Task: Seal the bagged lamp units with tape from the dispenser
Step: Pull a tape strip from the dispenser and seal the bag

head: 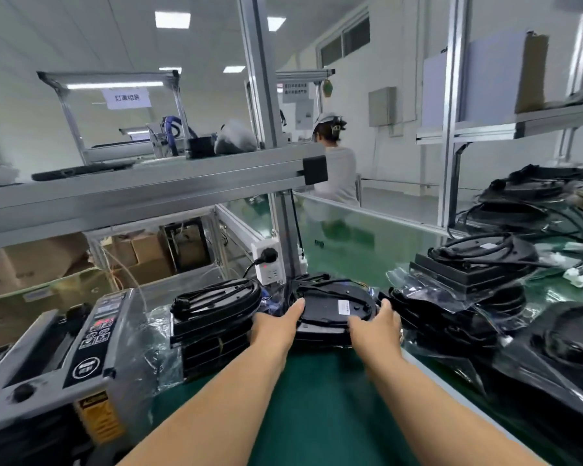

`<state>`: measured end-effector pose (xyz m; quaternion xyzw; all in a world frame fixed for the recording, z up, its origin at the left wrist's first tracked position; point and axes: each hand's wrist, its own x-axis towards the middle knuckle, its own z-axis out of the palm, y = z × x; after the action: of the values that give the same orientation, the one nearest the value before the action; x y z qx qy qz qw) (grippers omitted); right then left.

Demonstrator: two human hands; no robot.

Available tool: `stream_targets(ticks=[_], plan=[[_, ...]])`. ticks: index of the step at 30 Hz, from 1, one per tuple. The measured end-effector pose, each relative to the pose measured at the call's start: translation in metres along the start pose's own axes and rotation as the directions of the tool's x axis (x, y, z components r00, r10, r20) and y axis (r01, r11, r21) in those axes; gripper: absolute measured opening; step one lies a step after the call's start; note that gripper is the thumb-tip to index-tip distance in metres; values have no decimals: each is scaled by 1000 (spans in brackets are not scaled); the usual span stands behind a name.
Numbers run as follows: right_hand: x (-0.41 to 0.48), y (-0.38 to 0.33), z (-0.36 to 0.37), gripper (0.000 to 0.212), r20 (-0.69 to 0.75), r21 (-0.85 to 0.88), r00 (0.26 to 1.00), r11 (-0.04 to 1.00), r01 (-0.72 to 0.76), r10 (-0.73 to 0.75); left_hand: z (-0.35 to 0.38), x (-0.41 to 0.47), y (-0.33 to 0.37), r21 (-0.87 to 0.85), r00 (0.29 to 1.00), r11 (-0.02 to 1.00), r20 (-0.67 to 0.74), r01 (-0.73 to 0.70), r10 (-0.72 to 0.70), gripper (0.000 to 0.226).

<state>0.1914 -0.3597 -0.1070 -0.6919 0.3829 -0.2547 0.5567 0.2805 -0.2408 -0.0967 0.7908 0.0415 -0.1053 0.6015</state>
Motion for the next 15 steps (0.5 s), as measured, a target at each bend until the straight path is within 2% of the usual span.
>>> stream_targets(ticks=[3, 7, 10, 15], plan=[[5, 2, 5, 69, 67, 9, 998, 1000, 6, -7, 16, 2, -2, 37, 999, 999, -32, -9, 11, 89], [-5, 6, -3, 62, 51, 34, 999, 999, 5, -7, 15, -10, -10, 47, 997, 999, -80, -17, 21, 61], [-27, 8, -17, 62, 42, 46, 999, 999, 28, -30, -6, -39, -22, -45, 999, 998, -18, -43, 42, 35], [-105, 5, -46, 45, 104, 149, 971, 969, 199, -216, -75, -117, -49, -264, 996, 961, 37, 83, -75, 38]])
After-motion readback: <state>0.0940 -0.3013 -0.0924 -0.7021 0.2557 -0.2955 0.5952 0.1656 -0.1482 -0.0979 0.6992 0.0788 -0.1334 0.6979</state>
